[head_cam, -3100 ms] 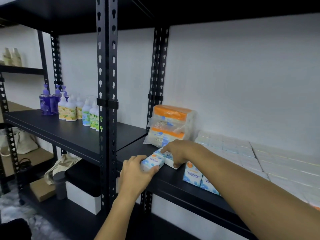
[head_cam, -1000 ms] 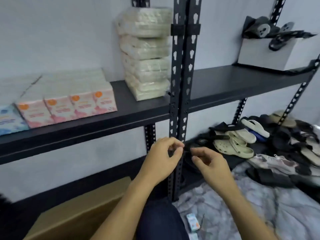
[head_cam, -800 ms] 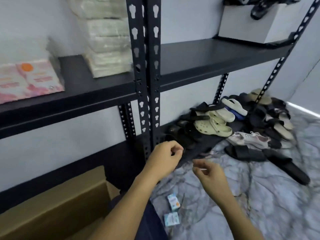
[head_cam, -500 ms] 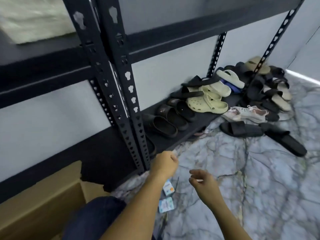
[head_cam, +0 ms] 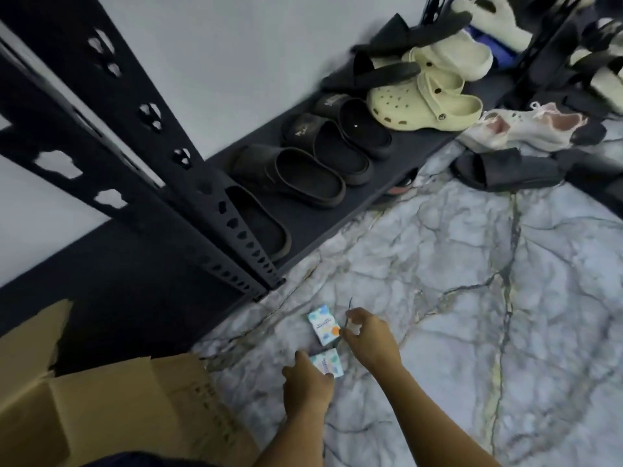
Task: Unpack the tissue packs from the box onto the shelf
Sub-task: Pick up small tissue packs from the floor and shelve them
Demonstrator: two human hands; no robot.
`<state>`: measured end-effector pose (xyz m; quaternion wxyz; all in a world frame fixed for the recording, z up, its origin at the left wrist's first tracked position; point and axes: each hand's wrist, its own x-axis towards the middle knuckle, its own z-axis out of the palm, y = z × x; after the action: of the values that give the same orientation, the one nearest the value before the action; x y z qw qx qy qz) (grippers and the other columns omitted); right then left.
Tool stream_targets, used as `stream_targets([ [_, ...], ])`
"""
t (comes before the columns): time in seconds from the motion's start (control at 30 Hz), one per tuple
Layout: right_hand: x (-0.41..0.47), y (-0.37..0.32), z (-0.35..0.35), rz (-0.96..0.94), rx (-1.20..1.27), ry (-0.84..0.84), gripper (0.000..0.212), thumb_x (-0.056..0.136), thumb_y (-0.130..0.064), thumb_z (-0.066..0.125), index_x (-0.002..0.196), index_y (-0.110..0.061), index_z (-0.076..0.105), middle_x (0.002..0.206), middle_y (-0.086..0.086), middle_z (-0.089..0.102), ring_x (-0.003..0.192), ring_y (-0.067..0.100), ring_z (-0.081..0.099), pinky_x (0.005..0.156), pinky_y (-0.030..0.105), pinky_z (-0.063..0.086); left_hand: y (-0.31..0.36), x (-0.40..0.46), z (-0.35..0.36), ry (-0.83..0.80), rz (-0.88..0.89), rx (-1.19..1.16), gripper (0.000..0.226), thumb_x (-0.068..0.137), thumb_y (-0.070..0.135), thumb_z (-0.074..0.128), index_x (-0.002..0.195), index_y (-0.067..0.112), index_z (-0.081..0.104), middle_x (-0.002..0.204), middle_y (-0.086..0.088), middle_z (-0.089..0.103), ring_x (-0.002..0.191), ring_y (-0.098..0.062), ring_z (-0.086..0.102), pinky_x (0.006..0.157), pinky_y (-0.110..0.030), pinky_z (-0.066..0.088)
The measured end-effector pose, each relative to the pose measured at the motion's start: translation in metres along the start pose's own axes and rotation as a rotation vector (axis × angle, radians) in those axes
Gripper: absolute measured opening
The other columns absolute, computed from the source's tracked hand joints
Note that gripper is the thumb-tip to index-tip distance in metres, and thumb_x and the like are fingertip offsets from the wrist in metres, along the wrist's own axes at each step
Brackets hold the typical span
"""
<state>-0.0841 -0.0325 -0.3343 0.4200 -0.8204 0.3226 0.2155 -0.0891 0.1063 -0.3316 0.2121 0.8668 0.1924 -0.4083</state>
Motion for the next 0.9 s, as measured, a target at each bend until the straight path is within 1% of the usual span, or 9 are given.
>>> stream_targets([
  [0.1, 0.015, 0.000, 0.019, 0.036, -0.037, -0.045, 0.045, 0.084, -0.035, 0.069, 0.127, -0.023, 0.059, 0.112, 0.002, 0.069, 0.103, 0.020, 0.064, 0.082, 0.032, 0.052, -0.001, 0.010, 0.015, 0.000, -0.005, 0.034, 0.065, 0.080, 0.038, 0.073, 0.132, 0.022, 0.037, 0.128, -0.012, 0.043, 0.111, -0.033, 0.057, 0.084, -0.037, 0.051],
  [0.2, 0.023, 0.000, 0.034, 0.045, -0.081, -0.059, 0.052, 0.081, -0.039, 0.071, 0.128, -0.025, 0.055, 0.118, 0.005, 0.065, 0.105, 0.025, 0.064, 0.079, 0.033, 0.050, -0.003, 0.019, 0.023, 0.042, 0.031, 0.082, 0.070, 0.076, 0.042, 0.076, 0.131, 0.024, 0.037, 0.126, -0.011, 0.042, 0.109, -0.032, 0.057, 0.081, -0.035, 0.051],
  [0.33, 0.030, 0.000, 0.043, 0.043, -0.158, -0.063, 0.050, 0.081, -0.037, 0.071, 0.126, -0.025, 0.053, 0.118, 0.008, 0.060, 0.103, 0.028, 0.062, 0.077, 0.035, 0.050, -0.011, 0.033, 0.031, 0.046, 0.106, 0.095, 0.058, 0.078, 0.032, 0.074, 0.129, 0.023, 0.047, 0.128, -0.010, 0.050, 0.112, -0.027, 0.056, 0.087, -0.035, 0.053],
  [0.5, 0.039, 0.002, 0.048, 0.055, -0.160, -0.079, 0.050, 0.082, -0.032, 0.072, 0.126, -0.021, 0.053, 0.121, 0.008, 0.059, 0.106, 0.028, 0.061, 0.083, 0.039, 0.052, -0.018, 0.053, 0.037, 0.016, 0.100, 0.128, 0.063, 0.083, 0.021, 0.071, 0.139, 0.020, 0.041, 0.135, -0.014, 0.044, 0.119, -0.026, 0.052, 0.093, -0.033, 0.052],
  [0.63, 0.040, 0.005, 0.050, 0.118, -0.099, -0.093, 0.047, 0.080, -0.029, 0.076, 0.121, -0.016, 0.056, 0.117, 0.009, 0.064, 0.104, 0.026, 0.063, 0.083, 0.038, 0.052, -0.018, 0.061, 0.036, 0.025, 0.102, 0.171, 0.056, 0.084, 0.015, 0.069, 0.135, 0.017, 0.045, 0.136, -0.014, 0.041, 0.121, -0.030, 0.051, 0.094, -0.035, 0.052],
  [0.7, 0.039, 0.007, 0.051, 0.151, -0.063, -0.093, 0.042, 0.081, -0.028, 0.074, 0.117, -0.012, 0.060, 0.112, 0.009, 0.066, 0.099, 0.025, 0.064, 0.077, 0.035, 0.051, -0.017, 0.063, 0.032, 0.024, 0.107, 0.206, 0.043, 0.090, 0.014, 0.062, 0.130, 0.013, 0.048, 0.135, -0.014, 0.047, 0.121, -0.029, 0.052, 0.093, -0.033, 0.050],
  [0.77, 0.037, 0.009, 0.049, 0.177, 0.016, -0.058, 0.032, 0.082, -0.027, 0.072, 0.107, -0.011, 0.063, 0.103, 0.010, 0.070, 0.090, 0.024, 0.067, 0.073, 0.036, 0.054, -0.015, 0.062, 0.027, 0.022, 0.127, 0.235, 0.037, 0.092, 0.013, 0.060, 0.127, 0.013, 0.050, 0.130, -0.011, 0.056, 0.116, -0.026, 0.058, 0.086, -0.032, 0.051],
  [0.83, 0.033, 0.013, 0.042, 0.199, 0.117, 0.024, 0.021, 0.083, -0.023, 0.070, 0.099, -0.011, 0.062, 0.092, 0.007, 0.070, 0.078, 0.020, 0.066, 0.068, 0.036, 0.056, -0.007, 0.060, 0.019, 0.044, 0.138, 0.244, 0.042, 0.088, 0.014, 0.066, 0.127, 0.015, 0.049, 0.127, -0.008, 0.060, 0.112, -0.024, 0.062, 0.082, -0.032, 0.053],
  [0.9, 0.029, 0.016, 0.031, 0.197, 0.223, 0.110, 0.019, 0.086, -0.021, 0.070, 0.100, -0.012, 0.061, 0.086, 0.001, 0.066, 0.073, 0.014, 0.062, 0.061, 0.028, 0.049, 0.005, 0.054, 0.008, 0.053, 0.144, 0.225, 0.051, 0.087, 0.016, 0.069, 0.131, 0.015, 0.045, 0.128, -0.008, 0.060, 0.112, -0.025, 0.062, 0.085, -0.034, 0.053],
])
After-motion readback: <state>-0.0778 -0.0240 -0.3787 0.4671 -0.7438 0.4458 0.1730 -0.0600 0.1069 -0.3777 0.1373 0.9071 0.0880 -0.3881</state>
